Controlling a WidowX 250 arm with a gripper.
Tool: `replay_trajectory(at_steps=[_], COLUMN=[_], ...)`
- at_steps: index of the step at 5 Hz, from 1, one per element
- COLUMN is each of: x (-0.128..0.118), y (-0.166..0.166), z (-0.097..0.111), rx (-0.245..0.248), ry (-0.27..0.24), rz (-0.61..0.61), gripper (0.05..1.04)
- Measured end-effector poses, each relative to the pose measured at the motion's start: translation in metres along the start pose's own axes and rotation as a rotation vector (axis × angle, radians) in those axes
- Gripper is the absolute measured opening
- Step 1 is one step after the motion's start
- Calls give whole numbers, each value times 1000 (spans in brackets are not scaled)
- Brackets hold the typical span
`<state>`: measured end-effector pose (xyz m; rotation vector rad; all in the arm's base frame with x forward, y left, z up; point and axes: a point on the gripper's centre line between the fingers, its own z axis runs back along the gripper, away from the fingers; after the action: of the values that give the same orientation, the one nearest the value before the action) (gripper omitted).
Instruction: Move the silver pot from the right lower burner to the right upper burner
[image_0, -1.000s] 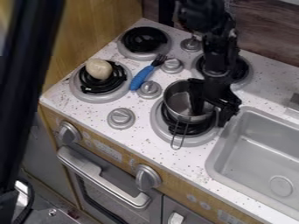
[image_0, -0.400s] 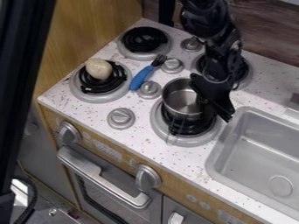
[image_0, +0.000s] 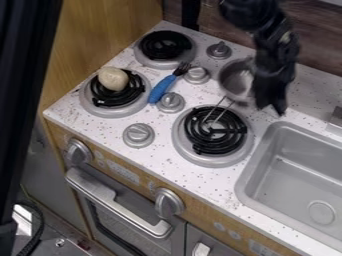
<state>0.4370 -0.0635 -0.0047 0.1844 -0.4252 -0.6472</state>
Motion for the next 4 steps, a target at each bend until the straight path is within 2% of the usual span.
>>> replay_trajectory(at_steps=[2, 3, 4], x=[27, 27, 33], y=[16, 22, 27], z=[-39, -56, -61], rx=[13, 13, 17], ry=[77, 109, 91], rz=[-6, 19, 48], gripper=[70, 70, 70])
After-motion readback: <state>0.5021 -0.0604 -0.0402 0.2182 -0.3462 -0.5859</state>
